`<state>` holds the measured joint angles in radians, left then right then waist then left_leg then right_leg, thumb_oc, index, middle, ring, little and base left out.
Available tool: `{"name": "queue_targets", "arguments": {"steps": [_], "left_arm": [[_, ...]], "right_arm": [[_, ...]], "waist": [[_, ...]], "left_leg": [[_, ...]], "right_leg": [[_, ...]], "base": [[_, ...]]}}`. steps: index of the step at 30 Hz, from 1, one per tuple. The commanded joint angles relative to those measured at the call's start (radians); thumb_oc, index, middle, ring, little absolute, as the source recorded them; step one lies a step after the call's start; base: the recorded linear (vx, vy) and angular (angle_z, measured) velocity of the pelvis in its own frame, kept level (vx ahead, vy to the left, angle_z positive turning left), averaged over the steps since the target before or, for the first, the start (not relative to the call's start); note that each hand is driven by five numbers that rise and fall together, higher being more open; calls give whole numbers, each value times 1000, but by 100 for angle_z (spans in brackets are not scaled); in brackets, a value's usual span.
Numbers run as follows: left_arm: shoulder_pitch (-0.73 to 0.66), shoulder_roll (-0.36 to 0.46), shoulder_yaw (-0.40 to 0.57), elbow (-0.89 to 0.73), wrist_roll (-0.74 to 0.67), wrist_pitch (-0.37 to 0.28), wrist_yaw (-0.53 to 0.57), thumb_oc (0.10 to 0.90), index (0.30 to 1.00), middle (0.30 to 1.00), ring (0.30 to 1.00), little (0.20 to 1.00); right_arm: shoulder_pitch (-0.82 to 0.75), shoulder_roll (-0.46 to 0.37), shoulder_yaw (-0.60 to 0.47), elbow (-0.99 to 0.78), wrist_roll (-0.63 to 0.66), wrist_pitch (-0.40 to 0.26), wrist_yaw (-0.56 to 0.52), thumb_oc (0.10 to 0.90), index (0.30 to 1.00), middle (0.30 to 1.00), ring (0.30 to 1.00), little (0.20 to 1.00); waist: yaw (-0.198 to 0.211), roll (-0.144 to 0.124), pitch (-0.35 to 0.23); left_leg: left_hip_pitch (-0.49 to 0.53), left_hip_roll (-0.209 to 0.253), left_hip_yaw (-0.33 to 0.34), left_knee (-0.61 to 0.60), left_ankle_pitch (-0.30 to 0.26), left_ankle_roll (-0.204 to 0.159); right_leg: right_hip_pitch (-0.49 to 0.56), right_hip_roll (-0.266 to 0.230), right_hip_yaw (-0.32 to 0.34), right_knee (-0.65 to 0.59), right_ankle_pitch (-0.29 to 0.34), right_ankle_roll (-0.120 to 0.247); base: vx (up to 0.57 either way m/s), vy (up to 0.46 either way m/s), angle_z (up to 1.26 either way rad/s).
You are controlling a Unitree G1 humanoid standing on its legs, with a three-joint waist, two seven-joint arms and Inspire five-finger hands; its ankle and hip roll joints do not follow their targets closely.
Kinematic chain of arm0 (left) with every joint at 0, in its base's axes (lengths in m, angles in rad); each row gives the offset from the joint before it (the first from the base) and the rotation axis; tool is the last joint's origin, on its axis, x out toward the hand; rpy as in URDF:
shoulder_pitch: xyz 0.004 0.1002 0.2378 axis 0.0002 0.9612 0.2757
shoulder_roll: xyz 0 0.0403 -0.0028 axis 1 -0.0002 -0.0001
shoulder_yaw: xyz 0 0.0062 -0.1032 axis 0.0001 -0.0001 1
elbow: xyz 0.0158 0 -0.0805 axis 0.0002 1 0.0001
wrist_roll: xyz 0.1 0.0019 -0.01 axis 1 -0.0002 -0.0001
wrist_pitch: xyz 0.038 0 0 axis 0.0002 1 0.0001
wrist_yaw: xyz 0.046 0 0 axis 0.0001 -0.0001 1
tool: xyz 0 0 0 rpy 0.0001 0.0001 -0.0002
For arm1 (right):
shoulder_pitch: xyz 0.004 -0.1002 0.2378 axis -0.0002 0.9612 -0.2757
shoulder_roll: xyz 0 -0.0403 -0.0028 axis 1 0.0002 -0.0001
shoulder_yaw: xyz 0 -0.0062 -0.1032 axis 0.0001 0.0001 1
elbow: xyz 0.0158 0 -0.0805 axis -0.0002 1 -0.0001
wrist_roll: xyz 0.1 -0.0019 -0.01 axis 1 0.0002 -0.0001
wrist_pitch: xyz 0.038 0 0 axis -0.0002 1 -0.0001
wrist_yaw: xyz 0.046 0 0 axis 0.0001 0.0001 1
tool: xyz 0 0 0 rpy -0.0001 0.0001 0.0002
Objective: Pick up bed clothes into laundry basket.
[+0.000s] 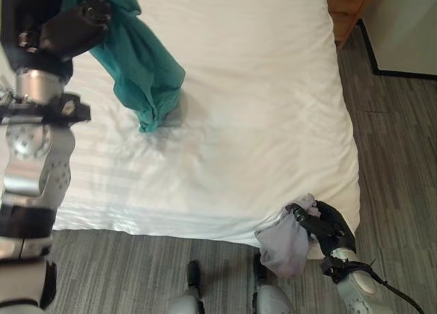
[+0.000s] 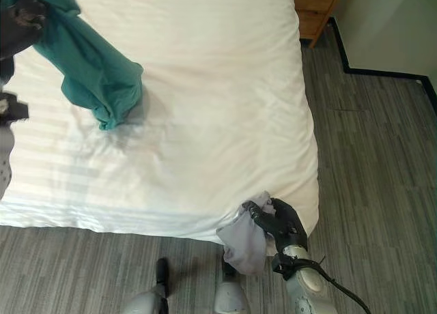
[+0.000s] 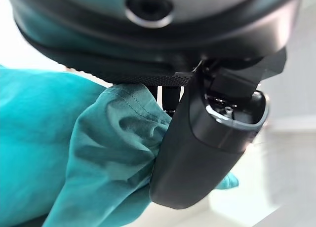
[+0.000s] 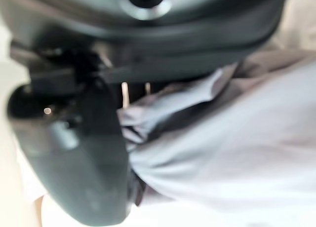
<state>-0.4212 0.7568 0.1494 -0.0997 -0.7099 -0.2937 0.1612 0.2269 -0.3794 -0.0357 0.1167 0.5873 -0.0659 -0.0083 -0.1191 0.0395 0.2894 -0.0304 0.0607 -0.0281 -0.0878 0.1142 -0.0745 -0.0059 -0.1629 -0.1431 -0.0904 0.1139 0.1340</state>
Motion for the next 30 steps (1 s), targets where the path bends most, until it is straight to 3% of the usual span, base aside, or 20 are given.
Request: {"name": "queue_targets", "arguments": {"steps": [1, 3, 6, 7, 10, 13, 15, 17, 19, 20, 21, 22, 23, 24, 25, 26, 27, 29, 30], "left_arm": [[288, -206, 149, -144, 8, -72, -66, 400, 300, 300, 300, 300], [442, -406, 153, -171, -56, -52, -70, 400, 300, 300, 300, 300], [577, -592, 194, -138, -216, -65, -75, 400, 300, 300, 300, 300], [619, -627, 197, -137, -209, -61, -66, 400, 300, 300, 300, 300], [608, -610, 179, -150, -193, -58, -63, 400, 300, 300, 300, 300], [479, -439, 162, -179, -52, -44, -45, 400, 300, 300, 300, 300], [411, -398, 114, -200, -30, -35, -44, 400, 300, 300, 300, 300], [306, -311, 26, -200, -5, -4, -71, 400, 300, 300, 300, 300], [226, -253, -36, -192, -15, 0, -101, 400, 300, 300, 300, 300], [224, -253, -37, -190, -16, -1, -102, 400, 300, 300, 300, 300], [98, -255, -134, -146, -22, -1, -102, 400, 300, 300, 300, 300], [65, -268, -153, -130, -12, -8, -98, 400, 300, 300, 300, 300], [45, -277, -164, -133, 9, -10, -79, 400, 300, 300, 300, 300], [43, -278, -166, -133, 12, -10, -77, 400, 300, 300, 300, 300], [18, -283, -161, -165, 74, -10, -56, 400, 300, 300, 300, 300], [22, -277, -154, -184, 89, -15, -53, 400, 300, 300, 300, 300], [38, -273, -138, -207, 104, -18, -48, 400, 300, 300, 300, 300], [81, -262, -99, -222, 99, -23, -46, 400, 300, 300, 300, 300], [87, -260, -95, -225, 98, -22, -46, 400, 300, 300, 300, 300]], "right_arm": [[-166, 56, -52, -57, -18, -101, 17, 400, 300, 300, 300, 300], [-152, 76, -92, -84, -24, -104, 3, 400, 300, 300, 300, 300], [-155, 93, -162, -99, -26, -125, -36, 400, 300, 300, 300, 300], [-138, 99, -200, -99, -29, -129, -44, 400, 300, 300, 300, 300], [-138, 96, -202, -102, -29, -133, -46, 400, 300, 300, 300, 300], [-173, 44, -212, -96, -25, -135, -66, 400, 300, 300, 300, 300], [-165, 48, -217, -111, -17, -136, -66, 400, 300, 300, 300, 300], [-133, 38, -235, -125, -27, -126, -65, 400, 300, 300, 300, 300], [-108, 42, -260, -135, -32, -121, -68, 400, 300, 300, 300, 300], [-108, 43, -260, -136, -32, -121, -68, 400, 300, 300, 300, 300], [-43, 81, -287, -101, -12, -128, -80, 400, 300, 300, 300, 300], [-17, 93, -295, -107, -9, -132, -74, 400, 300, 300, 300, 300], [-5, 106, -290, -114, 0, -138, -85, 400, 300, 300, 300, 300], [-5, 106, -291, -116, 0, -138, -85, 400, 300, 300, 300, 300], [19, 112, -287, -122, -1, -139, -87, 400, 300, 300, 300, 300], [18, 107, -283, -115, -1, -144, -96, 400, 300, 300, 300, 300], [14, 113, -268, -120, 3, -149, -96, 400, 300, 300, 300, 300], [-13, 118, -209, -162, -2, -143, -71, 400, 300, 300, 300, 300], [-12, 118, -205, -163, -3, -143, -72, 400, 300, 300, 300, 300]], "waist": [[110, -57, -187], [122, -61, -193], [142, -75, -186], [147, -86, -185], [147, -91, -185], [114, -107, -175], [81, -115, -164], [11, -126, -126], [-44, -126, -75], [-42, -127, -76], [-139, -113, -53], [-151, -104, -44], [-147, -85, -42], [-145, -86, -45], [-124, -36, -46], [-109, -22, -51], [-99, -16, -61], [-75, -33, -90], [-76, -36, -89]], "left_leg": [[74, -30, -64, 2, -133, -6], [75, -39, -63, 7, -138, 3], [69, -52, -64, 18, -144, 16], [76, -59, -60, 19, -153, 22], [81, -62, -57, 21, -157, 25], [94, -73, -30, 44, -179, 36], [103, -77, -4, 51, -187, 41], [115, -72, 52, 65, -208, 50], [117, -44, 99, 68, -211, 47], [116, -44, 102, 67, -210, 47], [105, -15, 117, 69, -194, 48], [91, -4, 125, 81, -184, 53], [68, 11, 163, 93, -169, 58], [60, 10, 165, 96, -165, 57], [47, 49, 259, 85, -140, 71], [45, 55, 316, 83, -134, 80], [39, 57, 380, 87, -127, 88], [34, 39, 494, 87, -130, 100], [40, 38, 498, 86, -132, 100]], "right_leg": [[48, -127, -9, 90, -86, 79], [51, -133, -11, 87, -85, 76], [41, -140, -2, 90, -82, 78], [48, -147, 1, 88, -79, 80], [52, -149, 4, 88, -76, 82], [43, -161, 44, 93, -45, 98], [14, -164, 90, 107, -8, 106], [-68, -153, 165, 149, 88, 120], [-148, -103, 242, 209, 155, 128], [-151, -102, 244, 209, 156, 128], [-179, -22, 347, 293, 125, 128], [-198, -19, 345, 360, 106, 128], [-196, -52, 291, 439, 84, 127], [-205, -52, 294, 444, 87, 126], [-193, -128, 114, 604, -21, 62], [-173, -168, 11, 689, -38, 59], [-143, -200, -74, 749, -50, 52], [-56, -237, -201, 753, -53, 67], [-52, -238, -197, 750, -53, 69]], "base": [[11, 35, 25], [-12, 44, 12], [-61, 32, 0], [-38, 20, 2], [-9, 11, 5], [-33, 88, 7], [-37, 94, -29], [-135, 71, -60], [-161, 42, -68], [-102, 127, -96], [-134, 173, -93], [-268, 254, -59], [-228, 142, -22], [-344, 369, -90], [-268, 439, -151], [-339, 561, -203], [-213, 361, -134], [-152, 232, -171], [-83, 248, -234]]}}
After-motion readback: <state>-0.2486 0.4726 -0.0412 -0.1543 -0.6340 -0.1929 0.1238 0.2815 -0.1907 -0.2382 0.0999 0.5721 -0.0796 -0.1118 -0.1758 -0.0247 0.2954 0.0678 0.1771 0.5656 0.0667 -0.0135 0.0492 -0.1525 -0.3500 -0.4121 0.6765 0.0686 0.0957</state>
